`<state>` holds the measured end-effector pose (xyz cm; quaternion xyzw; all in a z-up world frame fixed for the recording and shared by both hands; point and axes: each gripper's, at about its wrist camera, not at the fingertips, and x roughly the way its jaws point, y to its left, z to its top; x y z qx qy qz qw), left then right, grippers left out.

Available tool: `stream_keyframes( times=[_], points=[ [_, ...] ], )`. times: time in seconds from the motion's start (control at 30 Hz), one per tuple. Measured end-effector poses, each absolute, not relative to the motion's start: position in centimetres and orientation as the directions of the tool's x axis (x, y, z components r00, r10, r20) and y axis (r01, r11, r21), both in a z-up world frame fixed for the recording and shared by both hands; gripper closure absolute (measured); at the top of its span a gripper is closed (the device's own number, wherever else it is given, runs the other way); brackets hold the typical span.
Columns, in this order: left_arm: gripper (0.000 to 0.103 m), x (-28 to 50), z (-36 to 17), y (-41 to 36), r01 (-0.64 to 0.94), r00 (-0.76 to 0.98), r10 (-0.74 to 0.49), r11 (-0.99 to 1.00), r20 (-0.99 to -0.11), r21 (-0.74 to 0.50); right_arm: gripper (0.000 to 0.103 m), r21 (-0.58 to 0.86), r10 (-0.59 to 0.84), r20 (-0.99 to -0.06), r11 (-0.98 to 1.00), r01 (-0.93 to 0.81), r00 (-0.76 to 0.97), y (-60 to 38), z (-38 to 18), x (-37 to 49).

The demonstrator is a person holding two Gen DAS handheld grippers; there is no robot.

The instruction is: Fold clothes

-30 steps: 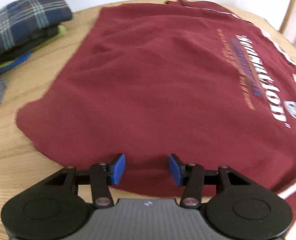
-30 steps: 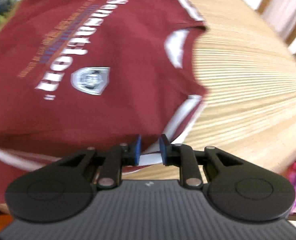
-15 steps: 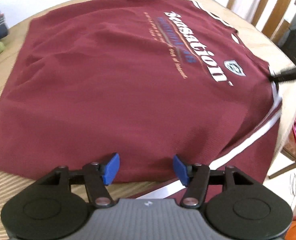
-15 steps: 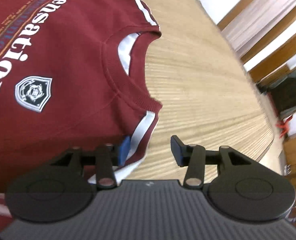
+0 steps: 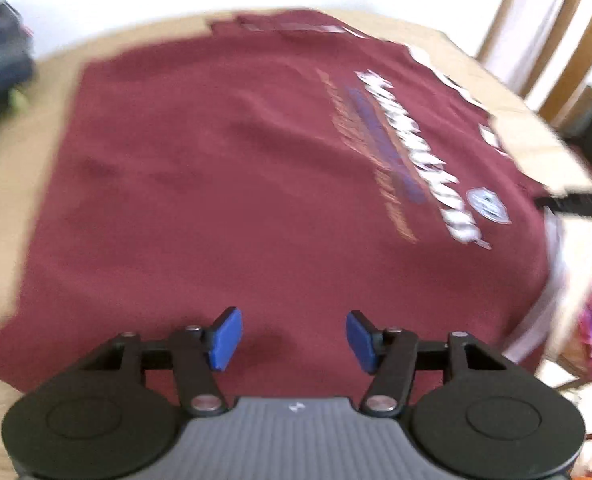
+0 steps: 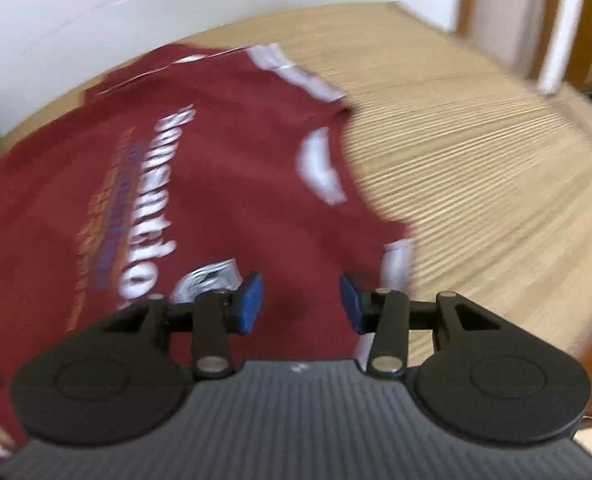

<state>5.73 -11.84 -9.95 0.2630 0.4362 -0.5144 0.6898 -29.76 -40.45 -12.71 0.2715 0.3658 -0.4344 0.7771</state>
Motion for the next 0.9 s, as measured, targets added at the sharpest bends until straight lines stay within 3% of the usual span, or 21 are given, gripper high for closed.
stream_keyframes(
  times=[0.13, 0.2, 0.3, 0.4, 0.5, 0.7, 0.9],
  points=[
    [0.043, 8.3, -10.9, -11.6, 0.914, 0.199, -0.408, 0.404, -0.891, 0.019, 0.057, 0.057, -0.478, -0.817, 0.491, 0.869, 0.324, -41.0, -15.2, -30.6],
    [0.042, 9.4, -12.2, -11.2, 0.894, 0.197, -0.355, 0.448, -0.914, 0.019, 0.057, 0.004, -0.505, -0.819, 0.468, 0.884, 0.271, -41.3, -15.4, -31.3],
    [0.033, 10.8, -13.6, -9.8, 0.857, 0.186, -0.308, 0.515, -0.933, 0.001, 0.057, -0.044, -0.496, -0.84, 0.467, 0.883, 0.22, -41.0, -15.1, -30.9],
    [0.038, 11.7, -13.2, -8.4, 0.86, 0.163, -0.313, 0.51, -0.936, -0.021, 0.054, -0.125, -0.54, -0.822, 0.48, 0.868, 0.181, -40.1, -13.4, -28.3],
    [0.039, 12.9, -12.2, -6.9, 0.857, 0.151, -0.378, 0.51, -0.913, -0.07, 0.054, -0.022, -0.504, -0.782, 0.609, 0.793, 0.366, -38.5, -11.0, -23.7],
    [0.038, 16.9, -11.7, -5.5, 0.872, 0.147, -0.477, 0.475, -0.867, -0.113, 0.055, 0.33, -0.186, -0.719, 0.757, 0.564, 0.67, -34.6, -9.2, -9.3],
    [0.035, 16.6, -13.9, -6.2, 0.884, 0.1, -0.483, 0.444, -0.87, -0.145, 0.055, 0.372, -0.111, -0.696, 0.79, 0.488, 0.71, -31.8, -9.8, 5.8]
  ],
)
